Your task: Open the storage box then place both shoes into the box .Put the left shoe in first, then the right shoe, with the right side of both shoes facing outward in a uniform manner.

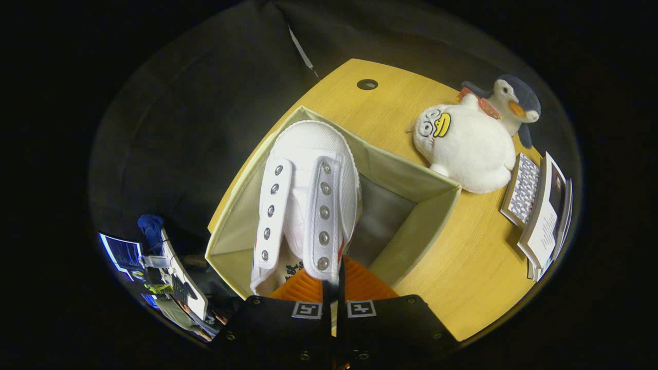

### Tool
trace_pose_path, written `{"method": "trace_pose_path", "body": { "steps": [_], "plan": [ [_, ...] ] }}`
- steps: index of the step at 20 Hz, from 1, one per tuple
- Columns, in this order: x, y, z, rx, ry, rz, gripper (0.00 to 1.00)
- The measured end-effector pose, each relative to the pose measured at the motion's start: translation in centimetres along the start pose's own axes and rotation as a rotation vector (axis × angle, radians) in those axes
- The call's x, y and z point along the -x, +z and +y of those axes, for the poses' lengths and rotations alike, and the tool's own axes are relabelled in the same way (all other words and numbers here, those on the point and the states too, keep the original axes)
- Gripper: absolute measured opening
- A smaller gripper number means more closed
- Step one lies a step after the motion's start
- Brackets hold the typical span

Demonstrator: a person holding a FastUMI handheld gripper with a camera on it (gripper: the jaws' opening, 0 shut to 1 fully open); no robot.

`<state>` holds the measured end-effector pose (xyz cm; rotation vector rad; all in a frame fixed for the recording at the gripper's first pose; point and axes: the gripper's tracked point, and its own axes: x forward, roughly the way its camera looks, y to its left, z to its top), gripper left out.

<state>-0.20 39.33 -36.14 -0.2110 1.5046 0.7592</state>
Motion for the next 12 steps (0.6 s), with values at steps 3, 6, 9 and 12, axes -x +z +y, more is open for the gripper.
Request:
{"method": "trace_pose_path", "body": {
  "steps": [3, 6, 9, 12],
  "plan": [
    [-1.1, -0.2, -0.4, -0.02, -0.018, 0.014, 0.04],
    [-1.2, -0.5, -0.1, -0.02, -0.011, 0.016, 0.04],
    [-0.1, 0.0, 1.9, -0.05, 0.075, -0.015, 0.27],
    [2.8, 1.1, 2.4, -0.038, 0.105, -0.087, 0.36]
  ]
}}
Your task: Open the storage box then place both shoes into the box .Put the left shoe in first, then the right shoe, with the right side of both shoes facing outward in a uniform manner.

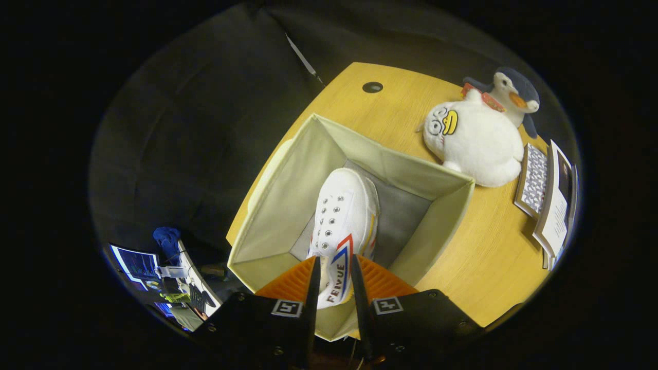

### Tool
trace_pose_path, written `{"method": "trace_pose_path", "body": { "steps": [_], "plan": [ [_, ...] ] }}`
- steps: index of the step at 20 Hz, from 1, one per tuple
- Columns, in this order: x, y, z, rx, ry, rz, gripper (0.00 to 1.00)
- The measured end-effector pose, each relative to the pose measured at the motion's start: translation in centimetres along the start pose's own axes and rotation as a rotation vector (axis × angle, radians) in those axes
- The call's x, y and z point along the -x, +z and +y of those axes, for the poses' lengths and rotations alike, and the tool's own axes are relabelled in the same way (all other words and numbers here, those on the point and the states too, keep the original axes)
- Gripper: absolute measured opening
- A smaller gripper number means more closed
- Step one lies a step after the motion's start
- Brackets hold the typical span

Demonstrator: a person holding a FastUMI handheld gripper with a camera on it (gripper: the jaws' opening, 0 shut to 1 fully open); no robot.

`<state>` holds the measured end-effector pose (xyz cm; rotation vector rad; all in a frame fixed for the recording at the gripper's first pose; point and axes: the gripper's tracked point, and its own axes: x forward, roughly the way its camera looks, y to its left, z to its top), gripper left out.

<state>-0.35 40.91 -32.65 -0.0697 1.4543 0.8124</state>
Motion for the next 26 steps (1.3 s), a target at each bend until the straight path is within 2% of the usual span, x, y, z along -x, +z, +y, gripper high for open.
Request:
{"method": "trace_pose_path", "body": {
  "steps": [1, 2, 3, 4, 5, 9, 12, 20, 26],
  "plan": [
    [1.1, 0.3, -0.1, 0.013, 0.0, -0.03, 0.5],
    [2.1, 0.4, -0.2, 0.022, 0.002, -0.052, 0.58],
    [3.4, 0.3, -0.2, 0.027, -0.003, -0.078, 0.81],
    [4.1, 0.2, -0.6, 0.026, -0.004, -0.103, 0.92],
    [5.3, 0.2, -1.0, 0.018, -0.014, -0.135, 0.99],
    [9.5, -0.6, -3.0, -0.039, -0.021, -0.26, 0.98],
    [13.7, -1.0, -6.0, -0.085, -0.075, -0.4, 0.99],
    [26.6, -3.9, -14.0, -0.173, -0.36, -0.818, 0.99],
    [37.7, -6.1, -15.9, -0.187, -0.539, -1.164, 0.98]
  ]
}}
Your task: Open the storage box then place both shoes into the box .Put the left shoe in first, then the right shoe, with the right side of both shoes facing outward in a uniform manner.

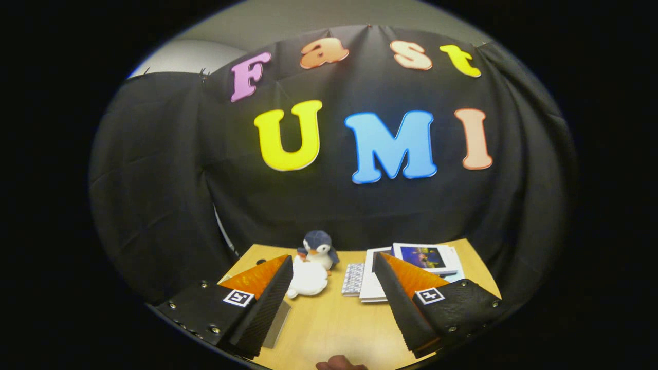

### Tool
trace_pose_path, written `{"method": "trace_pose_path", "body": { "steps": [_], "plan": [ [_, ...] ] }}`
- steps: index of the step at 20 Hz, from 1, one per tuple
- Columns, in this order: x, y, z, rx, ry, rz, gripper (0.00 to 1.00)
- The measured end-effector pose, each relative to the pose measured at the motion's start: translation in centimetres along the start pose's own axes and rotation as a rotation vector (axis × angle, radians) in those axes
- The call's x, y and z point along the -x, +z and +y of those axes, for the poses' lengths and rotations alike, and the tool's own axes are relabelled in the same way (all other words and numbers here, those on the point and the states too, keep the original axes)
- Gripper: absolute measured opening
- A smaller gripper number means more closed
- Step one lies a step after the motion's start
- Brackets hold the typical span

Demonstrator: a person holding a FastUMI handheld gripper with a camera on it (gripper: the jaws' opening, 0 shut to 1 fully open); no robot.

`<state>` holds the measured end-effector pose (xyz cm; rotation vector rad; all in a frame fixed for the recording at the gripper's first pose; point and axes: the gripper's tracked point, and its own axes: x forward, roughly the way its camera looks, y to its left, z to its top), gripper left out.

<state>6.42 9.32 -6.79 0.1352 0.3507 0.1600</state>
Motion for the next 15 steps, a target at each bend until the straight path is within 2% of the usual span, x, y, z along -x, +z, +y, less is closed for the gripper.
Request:
{"method": "trace_pose_path", "body": {
  "steps": [2, 5, 9, 15],
  "plan": [
    [1.6, 2.5, -0.9, -0.002, -0.011, -0.126, 0.98],
    [4.4, 4.5, -2.0, 0.031, -0.026, -0.225, 0.98],
    [5.6, 5.1, -3.1, 0.047, -0.074, -0.267, 0.98],
    [5.9, 4.4, -4.7, 0.04, -0.072, -0.251, 0.98]
  ]
}}
